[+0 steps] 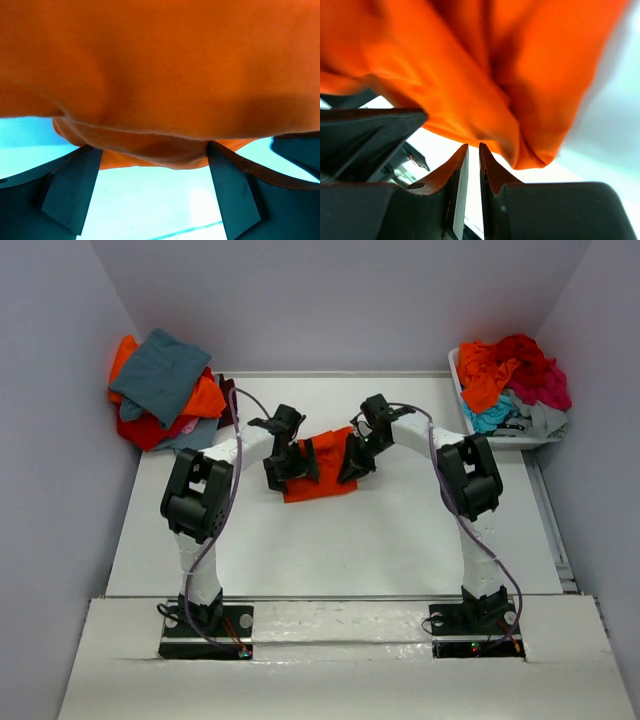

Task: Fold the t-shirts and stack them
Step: Fold the long partially folded tshirt into a neat square

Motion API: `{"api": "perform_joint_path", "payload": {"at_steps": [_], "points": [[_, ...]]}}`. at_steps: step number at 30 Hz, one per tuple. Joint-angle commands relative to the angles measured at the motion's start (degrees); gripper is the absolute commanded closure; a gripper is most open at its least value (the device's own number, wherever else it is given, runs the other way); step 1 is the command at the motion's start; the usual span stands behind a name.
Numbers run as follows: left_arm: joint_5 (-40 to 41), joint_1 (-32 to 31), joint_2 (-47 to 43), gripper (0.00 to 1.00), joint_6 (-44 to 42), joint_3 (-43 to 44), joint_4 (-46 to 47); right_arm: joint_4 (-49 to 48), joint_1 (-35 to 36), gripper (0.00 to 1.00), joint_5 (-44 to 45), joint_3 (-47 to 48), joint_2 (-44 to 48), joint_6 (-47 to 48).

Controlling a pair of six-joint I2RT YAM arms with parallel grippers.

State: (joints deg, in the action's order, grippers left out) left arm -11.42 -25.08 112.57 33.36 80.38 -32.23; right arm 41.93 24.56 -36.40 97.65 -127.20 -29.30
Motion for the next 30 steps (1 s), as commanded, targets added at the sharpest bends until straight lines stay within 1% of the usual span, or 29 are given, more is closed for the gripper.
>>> {"api": "perform_joint_path", "payload": {"at_steps": [1,2,5,8,12,17,20,23,26,27,30], "points": [[-2.3,-1.1,-7.4,0.02,-0.8,-6.0,-4.2,2.7,3.3,0.8,1.6,-2.7,8.1,2.6],[-2.6,-1.1,-8.2,0.02,-0.7,-6.0,-4.2,2.9,3.3,0.8,1.9,-3.7,8.1,2.7],[-3.3,-1.7,-11.8,0.02,-0.4,-10.3,-4.8,2.8,4.5,0.8,2.2,-8.2,12.7,2.6],[-3.6,-3.0,-14.9,0.02,-0.1,-11.8,-5.7,2.5,5.1,0.8,2.5,-11.0,16.0,2.0],[-2.7,-3.6,-16.5,0.02,-0.1,-9.5,-7.7,2.3,5.6,0.8,2.7,-10.4,16.3,1.9],[1.0,-3.6,-14.8,0.01,-1.2,-2.5,-9.7,3.0,5.6,0.8,2.8,-4.5,10.8,2.1],[2.5,-3.6,-11.2,0.01,-1.8,2.2,-10.2,3.9,5.6,0.8,3.1,2.8,7.1,1.9],[2.2,-3.0,-10.3,0.01,-1.3,3.8,-9.3,3.9,5.6,0.8,3.3,7.0,4.9,1.0],[0.0,-1.5,-9.2,0.01,-0.4,4.9,-7.6,4.9,5.6,0.8,3.1,13.8,1.3,0.3],[-0.2,-0.8,-9.2,0.01,-0.4,5.0,-7.4,4.9,5.6,0.8,3.1,13.8,0.8,0.0],[-0.9,0.0,-8.5,0.01,-0.4,5.1,-6.4,5.6,5.6,0.8,2.1,17.7,-0.9,-0.5]]}}
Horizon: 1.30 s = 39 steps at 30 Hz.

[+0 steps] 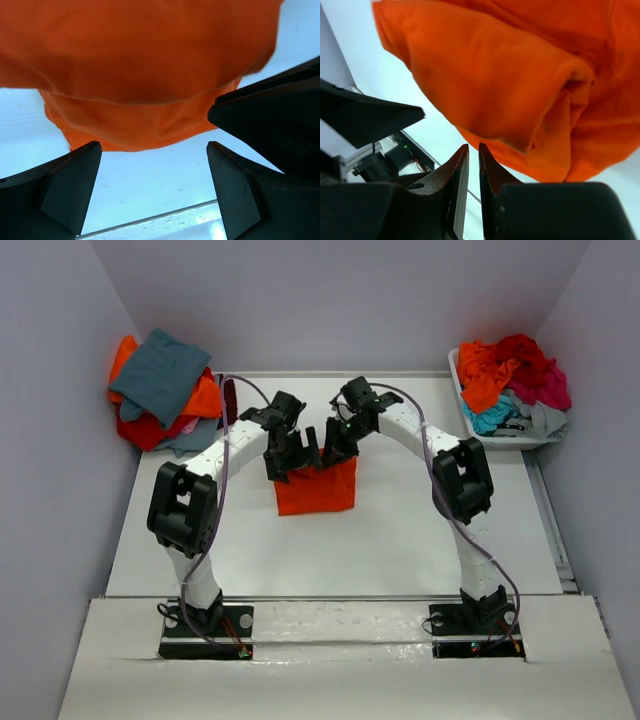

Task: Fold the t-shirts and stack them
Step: Fold the long partially folded tshirt into a neat square

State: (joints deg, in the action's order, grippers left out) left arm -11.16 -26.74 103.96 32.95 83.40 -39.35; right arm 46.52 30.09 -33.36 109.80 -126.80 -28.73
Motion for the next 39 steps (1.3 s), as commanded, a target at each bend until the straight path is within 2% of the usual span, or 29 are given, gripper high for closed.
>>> {"api": "perform_joint_path", "payload": {"at_steps": [1,11,19,28,39], "points": [[-1.6,2.5,0.3,0.01,0.0,2.0,0.9,1.0,0.1,0.8,-0.7,6.9,-2.2,-1.2],[-2.7,5.4,1.9,0.01,-0.9,4.5,1.0,2.2,-0.6,0.8,0.3,14.6,-9.9,-1.9],[-3.4,7.8,4.2,0.01,-1.0,2.9,2.9,3.0,-0.6,0.79,-0.2,18.3,-9.3,-2.1],[-4.0,8.3,9.1,0.01,0.1,7.1,3.7,4.8,-1.1,0.79,1.8,16.1,-5.2,0.0],[-3.6,8.3,11.7,0.01,0.4,14.1,1.8,4.8,-1.1,0.76,0.1,5.9,3.4,1.8]]}}
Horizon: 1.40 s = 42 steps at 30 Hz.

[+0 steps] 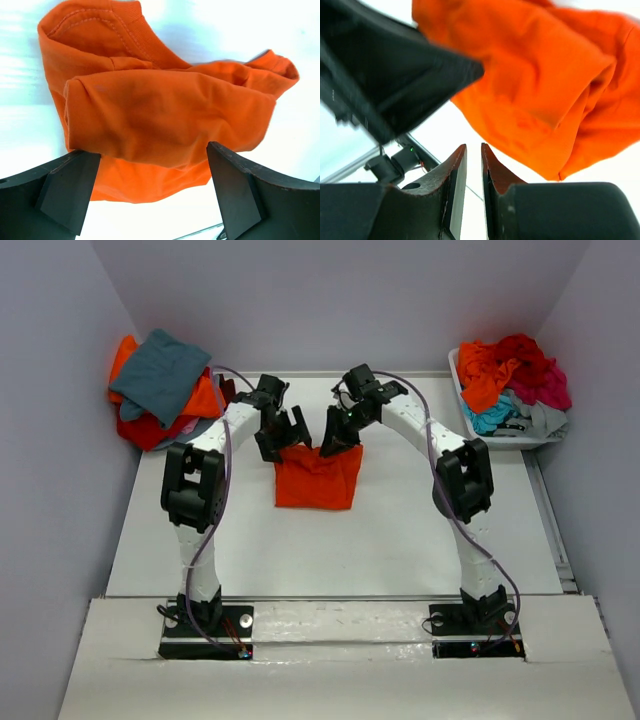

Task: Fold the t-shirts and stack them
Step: Fold the long partially folded tshirt into a neat square

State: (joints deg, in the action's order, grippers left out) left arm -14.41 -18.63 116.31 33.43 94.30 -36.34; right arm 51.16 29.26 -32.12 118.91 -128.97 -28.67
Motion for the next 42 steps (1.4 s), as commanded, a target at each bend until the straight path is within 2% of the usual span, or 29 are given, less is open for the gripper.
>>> {"api": "perform_joint_path", "payload": {"at_steps": [1,7,13,18,24,30,42], "points": [[-0.2,0.2,-0.6,0.01,-0.1,3.3,-1.4,-0.4,-0.3,0.76,-1.2,-4.6,5.6,1.6],[-0.1,0.7,-1.3,0.01,-0.1,2.9,-1.5,-4.4,-0.3,0.76,-3.7,-11.2,5.7,0.4],[0.0,1.2,-0.8,0.01,0.2,3.5,-1.1,-6.3,-0.3,0.76,-4.4,-12.1,3.6,-0.1],[-0.7,1.2,2.3,0.01,0.9,7.3,-1.2,-7.1,-0.3,0.76,-4.5,-11.6,2.1,-0.3],[-0.8,1.2,6.2,0.01,0.9,12.8,-2.5,-6.6,-0.3,0.76,-4.3,-10.0,0.7,0.2],[-0.9,1.8,8.7,0.01,1.2,14.7,-2.9,-5.3,-0.3,0.76,-2.2,-6.9,-2.2,0.8],[-0.4,1.8,5.7,0.01,1.2,9.3,-0.8,-4.8,-2.2,0.76,2.2,2.4,-7.8,-1.2]]}}
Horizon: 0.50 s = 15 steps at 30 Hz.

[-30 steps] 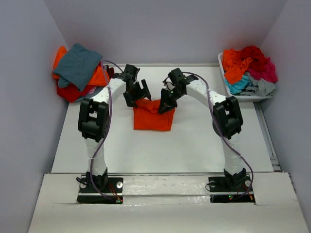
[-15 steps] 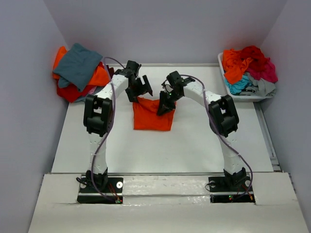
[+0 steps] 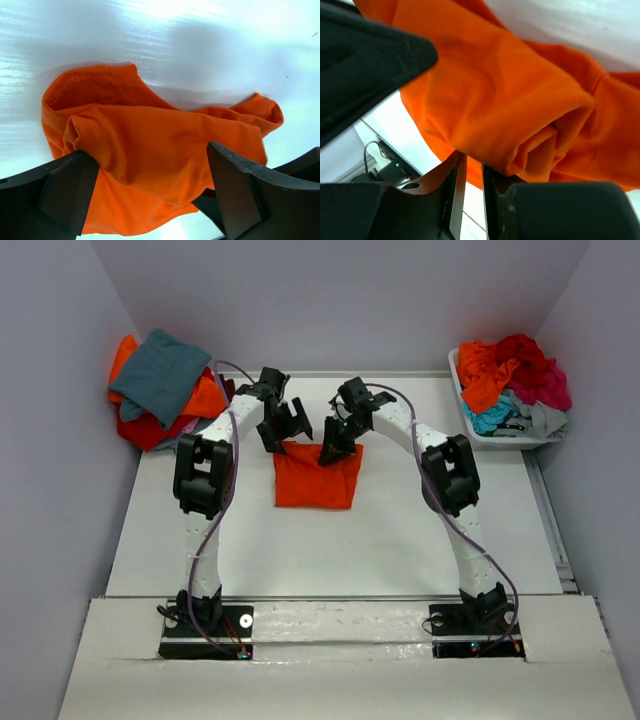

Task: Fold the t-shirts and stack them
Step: Fold the long partially folded tshirt into a neat square

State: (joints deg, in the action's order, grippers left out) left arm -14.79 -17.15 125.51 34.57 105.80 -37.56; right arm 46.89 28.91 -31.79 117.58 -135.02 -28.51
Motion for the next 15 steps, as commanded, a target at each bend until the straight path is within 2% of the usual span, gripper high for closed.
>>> {"api": "perform_joint_path", "payload": {"at_steps": [1,11,15], "points": [[0.0,0.3,-3.7,0.01,0.0,-2.4,0.4,-0.7,-2.7,0.76,1.9,4.1,-1.7,-1.6],[0.5,1.4,-6.2,0.01,-0.3,-4.3,0.6,-0.8,-9.3,0.75,2.8,5.6,-2.7,-2.4],[0.7,1.4,-7.1,0.01,-0.3,-5.2,1.4,0.4,-9.9,0.75,2.4,7.4,-4.2,-2.0]]}}
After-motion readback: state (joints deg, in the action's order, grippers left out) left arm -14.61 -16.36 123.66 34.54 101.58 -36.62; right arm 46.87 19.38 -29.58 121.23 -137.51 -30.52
